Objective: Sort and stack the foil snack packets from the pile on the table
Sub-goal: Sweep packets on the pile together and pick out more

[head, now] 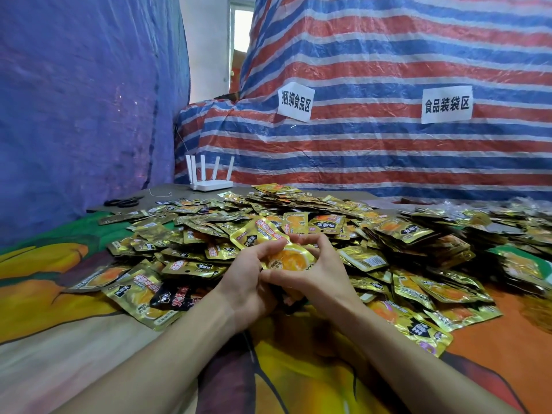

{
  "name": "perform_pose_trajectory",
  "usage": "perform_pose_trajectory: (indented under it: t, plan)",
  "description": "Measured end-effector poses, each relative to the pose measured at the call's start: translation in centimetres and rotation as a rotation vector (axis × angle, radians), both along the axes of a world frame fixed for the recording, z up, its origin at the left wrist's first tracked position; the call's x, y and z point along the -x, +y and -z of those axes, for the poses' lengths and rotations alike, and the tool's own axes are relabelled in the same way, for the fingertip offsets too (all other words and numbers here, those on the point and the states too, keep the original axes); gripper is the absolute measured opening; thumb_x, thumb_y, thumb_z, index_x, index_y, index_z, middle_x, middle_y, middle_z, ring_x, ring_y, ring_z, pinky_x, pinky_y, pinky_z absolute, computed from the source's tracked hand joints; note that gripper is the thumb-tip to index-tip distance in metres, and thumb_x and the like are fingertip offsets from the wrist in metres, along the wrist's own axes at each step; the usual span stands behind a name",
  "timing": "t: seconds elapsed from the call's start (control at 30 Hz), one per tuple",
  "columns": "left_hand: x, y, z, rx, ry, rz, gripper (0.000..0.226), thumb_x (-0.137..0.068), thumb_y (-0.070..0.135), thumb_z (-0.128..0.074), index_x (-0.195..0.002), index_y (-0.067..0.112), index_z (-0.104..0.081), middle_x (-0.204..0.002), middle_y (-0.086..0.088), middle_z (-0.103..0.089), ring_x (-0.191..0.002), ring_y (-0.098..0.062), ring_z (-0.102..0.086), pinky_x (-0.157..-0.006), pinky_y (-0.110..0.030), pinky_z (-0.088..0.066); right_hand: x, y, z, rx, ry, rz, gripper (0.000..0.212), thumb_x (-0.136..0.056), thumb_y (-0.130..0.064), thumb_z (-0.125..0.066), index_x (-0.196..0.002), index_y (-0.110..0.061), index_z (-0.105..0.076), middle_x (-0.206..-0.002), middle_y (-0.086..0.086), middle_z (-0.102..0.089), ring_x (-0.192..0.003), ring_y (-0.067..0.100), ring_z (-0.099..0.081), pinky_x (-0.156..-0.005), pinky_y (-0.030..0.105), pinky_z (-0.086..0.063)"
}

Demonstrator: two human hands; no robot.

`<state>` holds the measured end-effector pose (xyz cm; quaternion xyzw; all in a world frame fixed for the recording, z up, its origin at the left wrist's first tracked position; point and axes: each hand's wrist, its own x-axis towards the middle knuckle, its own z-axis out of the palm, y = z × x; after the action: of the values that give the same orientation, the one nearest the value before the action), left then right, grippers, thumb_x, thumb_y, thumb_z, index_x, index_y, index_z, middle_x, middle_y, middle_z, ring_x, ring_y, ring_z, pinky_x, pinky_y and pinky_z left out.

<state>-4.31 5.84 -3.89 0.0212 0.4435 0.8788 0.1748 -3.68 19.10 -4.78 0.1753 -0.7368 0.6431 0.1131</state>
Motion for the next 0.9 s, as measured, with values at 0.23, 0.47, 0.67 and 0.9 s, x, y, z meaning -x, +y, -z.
perform_pose_trajectory:
  t: [0.23, 0.47, 0.67, 0.9]
  plan:
    - [0.4, 0.1, 0.1, -0.041, 0.083, -0.062, 0.026, -0.075, 0.019, -0.067, -0.095, 0.008, -0.079, -0.097, -0.017, -0.075, -0.080, -0.032, -0.074, -0.073, -0.045, -0.062, 0.3, 0.2, 0.0, -0.020, 0.048, -0.010, 0.061, -0.058, -0.024, -0.098, -0.107, -0.031, -0.062, -0.109, -0.016, -0.067, -0.100, -0.003, -0.065, -0.067, 0.009, -0.051]
    - [0.7, -0.3, 0.2, -0.160, 0.121, -0.112, 0.029, -0.073, 0.015, -0.063, -0.096, 0.006, -0.080, -0.102, -0.020, -0.075, -0.080, -0.036, -0.075, -0.061, -0.045, -0.060, 0.2, -0.2, 0.2, 0.007, 0.115, -0.026, 0.054, -0.065, -0.027, -0.076, -0.115, -0.033, -0.058, -0.114, -0.005, -0.065, -0.099, 0.002, -0.064, -0.069, 0.021, -0.056]
    - [0.8, -0.7, 0.2, -0.131, 0.146, -0.136, 0.029, -0.071, 0.019, -0.065, -0.095, 0.014, -0.082, -0.100, -0.016, -0.076, -0.081, -0.034, -0.075, -0.064, -0.043, -0.062, 0.1, 0.0, 0.2, -0.225, 0.136, -0.017, 0.052, -0.076, -0.030, -0.087, -0.120, -0.038, -0.061, -0.115, -0.018, -0.065, -0.102, -0.004, -0.063, -0.082, 0.016, -0.052]
    - [0.4, -0.6, 0.4, -0.007, 0.205, -0.100, 0.022, -0.069, 0.017, -0.073, -0.089, 0.017, -0.082, -0.104, -0.016, -0.074, -0.088, -0.031, -0.073, -0.080, -0.044, -0.059, -0.2, 0.8, -1.0, -0.156, -0.048, -0.126, 0.027, -0.095, -0.013, -0.068, -0.122, -0.018, -0.065, -0.111, 0.008, -0.071, -0.101, 0.022, -0.071, -0.083, 0.037, -0.061]
